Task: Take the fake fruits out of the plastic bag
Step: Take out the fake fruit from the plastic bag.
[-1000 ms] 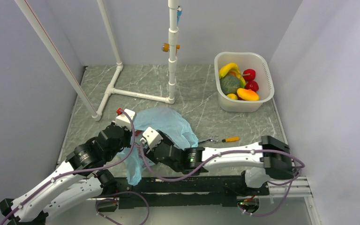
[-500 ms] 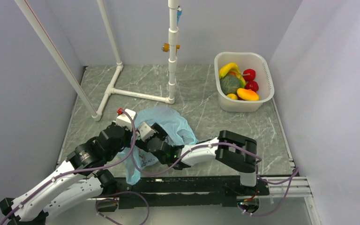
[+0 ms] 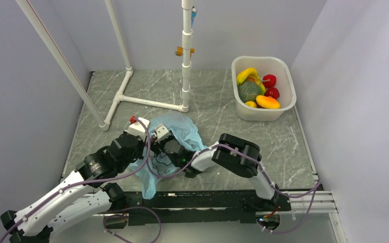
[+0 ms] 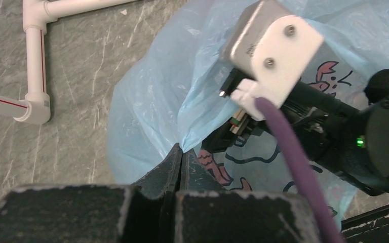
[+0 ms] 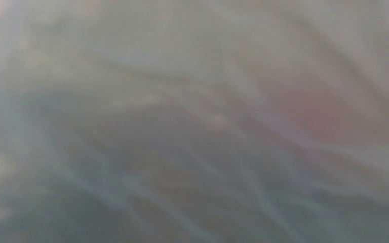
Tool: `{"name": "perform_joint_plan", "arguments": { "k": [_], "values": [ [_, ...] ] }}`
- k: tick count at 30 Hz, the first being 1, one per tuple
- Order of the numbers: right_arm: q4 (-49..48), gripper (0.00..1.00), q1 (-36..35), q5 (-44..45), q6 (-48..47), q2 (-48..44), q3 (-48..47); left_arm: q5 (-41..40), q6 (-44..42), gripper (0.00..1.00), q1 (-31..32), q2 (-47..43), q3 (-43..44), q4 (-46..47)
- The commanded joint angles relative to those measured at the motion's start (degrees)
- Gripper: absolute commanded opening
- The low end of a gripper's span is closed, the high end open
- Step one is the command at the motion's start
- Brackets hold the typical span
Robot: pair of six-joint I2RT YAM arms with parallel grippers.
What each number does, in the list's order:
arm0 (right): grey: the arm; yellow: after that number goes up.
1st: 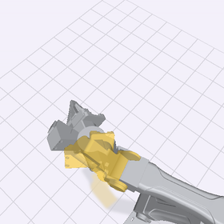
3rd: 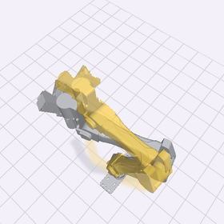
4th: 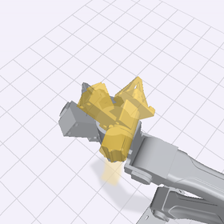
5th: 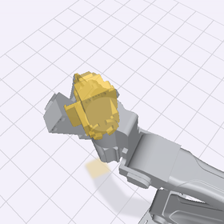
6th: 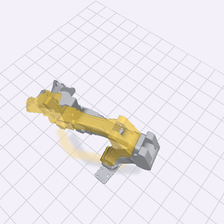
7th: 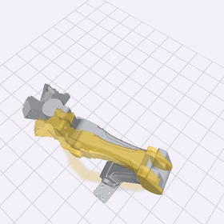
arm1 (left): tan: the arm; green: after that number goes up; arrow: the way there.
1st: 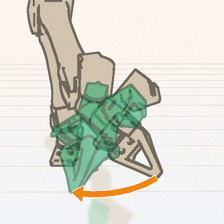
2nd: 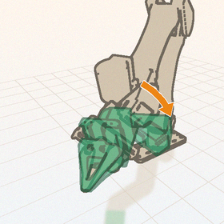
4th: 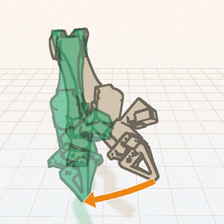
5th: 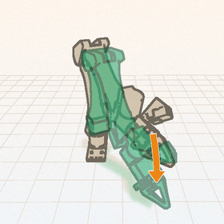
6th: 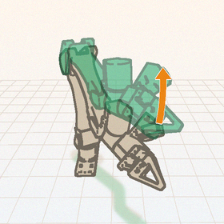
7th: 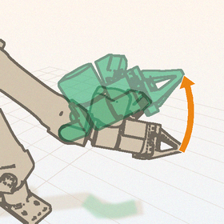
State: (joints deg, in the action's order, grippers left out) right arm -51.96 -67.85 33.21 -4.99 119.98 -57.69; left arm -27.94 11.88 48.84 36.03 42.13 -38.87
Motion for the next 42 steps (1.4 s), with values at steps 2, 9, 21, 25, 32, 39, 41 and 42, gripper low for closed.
{"name": "perform_joint_plan", "arguments": {
  "k": [2,9,21,25,32,39,41,42],
  "values": [
    [-5.9,0.95,2.0,-3.2,0.2,4.3,-5.1,-1.6,1.1,0.0,0.2,1.3,2.3,-0.2],
    [-2.7,0.98,5.0,-5.7,2.2,9.0,-10.2,-1.8,1.1,0.0,0.3,1.3,2.2,-0.1],
    [5.9,0.75,8.3,-9.3,8.0,15.2,-17.7,-2.1,1.3,0.0,0.2,2.3,2.2,-0.3],
    [6.2,0.55,9.0,-10.0,8.9,14.9,-17.6,-2.1,1.3,0.0,0.2,2.3,2.3,-0.3],
    [7.9,0.2,9.1,-11.1,8.7,9.5,-15.7,-2.1,1.3,0.0,0.2,2.7,2.3,-0.4],
    [8.1,0.0,7.8,-10.7,10.5,-1.6,-7.3,-2.1,1.3,0.0,0.2,1.8,2.3,-0.3],
    [8.9,0.0,6.8,-9.3,10.4,-4.2,-5.3,-2.1,1.4,0.0,0.2,1.8,2.3,-0.4],
    [9.6,0.0,6.1,-8.8,10.7,-5.4,-4.5,-2.1,1.4,0.0,0.2,1.7,2.3,-0.3]
  ]
}}
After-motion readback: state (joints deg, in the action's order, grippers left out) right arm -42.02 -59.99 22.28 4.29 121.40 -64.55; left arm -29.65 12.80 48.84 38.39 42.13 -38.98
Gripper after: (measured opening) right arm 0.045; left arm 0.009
